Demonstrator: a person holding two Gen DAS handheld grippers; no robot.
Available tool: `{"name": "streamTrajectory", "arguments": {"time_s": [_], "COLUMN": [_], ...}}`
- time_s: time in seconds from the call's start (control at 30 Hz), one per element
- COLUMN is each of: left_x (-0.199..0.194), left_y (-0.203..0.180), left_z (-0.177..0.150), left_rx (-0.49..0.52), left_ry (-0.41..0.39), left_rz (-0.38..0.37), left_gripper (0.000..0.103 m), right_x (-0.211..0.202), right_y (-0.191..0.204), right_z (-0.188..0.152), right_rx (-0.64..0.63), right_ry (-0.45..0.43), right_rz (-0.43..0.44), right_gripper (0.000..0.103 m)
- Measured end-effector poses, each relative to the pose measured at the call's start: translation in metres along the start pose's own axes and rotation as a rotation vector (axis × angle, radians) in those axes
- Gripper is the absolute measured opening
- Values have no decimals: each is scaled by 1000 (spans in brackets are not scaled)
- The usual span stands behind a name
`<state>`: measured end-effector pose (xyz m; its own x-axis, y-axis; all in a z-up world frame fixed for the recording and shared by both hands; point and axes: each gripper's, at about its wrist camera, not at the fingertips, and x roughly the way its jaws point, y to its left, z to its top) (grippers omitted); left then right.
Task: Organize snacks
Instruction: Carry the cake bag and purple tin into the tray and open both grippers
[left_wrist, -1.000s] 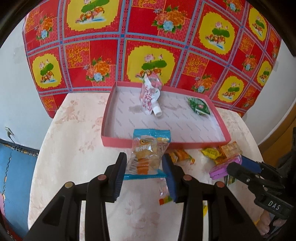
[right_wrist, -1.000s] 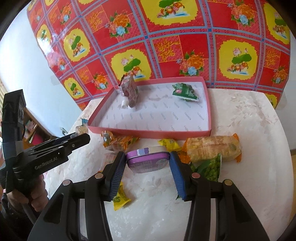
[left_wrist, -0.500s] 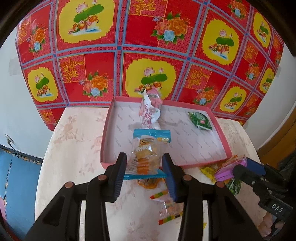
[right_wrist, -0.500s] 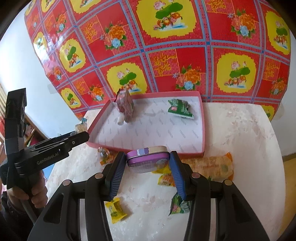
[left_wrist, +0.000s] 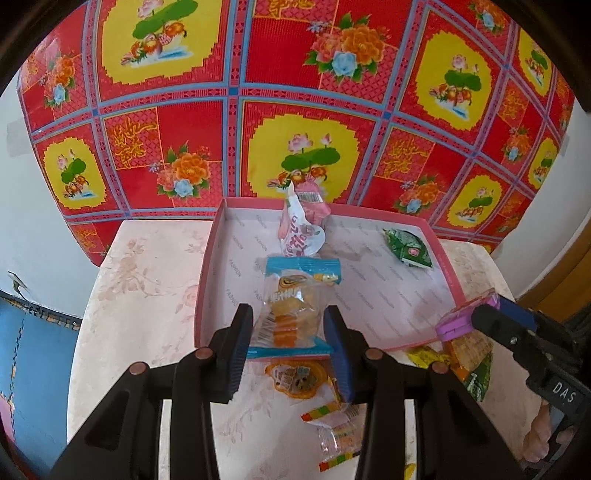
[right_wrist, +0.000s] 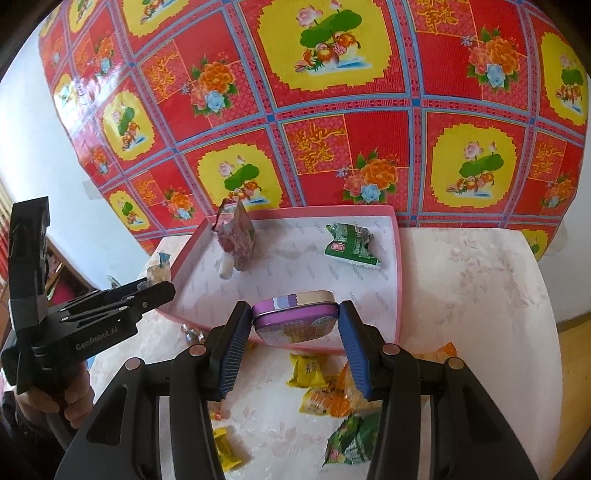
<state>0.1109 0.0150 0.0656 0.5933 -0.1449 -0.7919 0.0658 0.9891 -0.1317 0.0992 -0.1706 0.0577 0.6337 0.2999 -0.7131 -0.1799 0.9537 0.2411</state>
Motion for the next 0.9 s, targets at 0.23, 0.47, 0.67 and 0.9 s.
{"name": "streamTrajectory", "arguments": {"time_s": [0.23, 0.47, 0.67, 0.9], "left_x": [19, 38, 51, 64], "left_y": [2, 4, 3, 2], "left_z": [2, 5, 9, 12], "left_rx": [-3, -3, 8, 8], "left_ry": [27, 48, 62, 78], "left_rz": [6, 11, 14, 16], "left_gripper": [42, 42, 42, 42], "right_x": [18, 36, 46, 54], "right_y": [-9, -19, -26, -26], "right_z": [1, 2, 3, 7], "right_rx": [15, 29, 34, 18], "right_ry": [29, 59, 69, 62], "right_rz": [-11, -20, -23, -22], "right_gripper": [50, 50, 50, 50]}}
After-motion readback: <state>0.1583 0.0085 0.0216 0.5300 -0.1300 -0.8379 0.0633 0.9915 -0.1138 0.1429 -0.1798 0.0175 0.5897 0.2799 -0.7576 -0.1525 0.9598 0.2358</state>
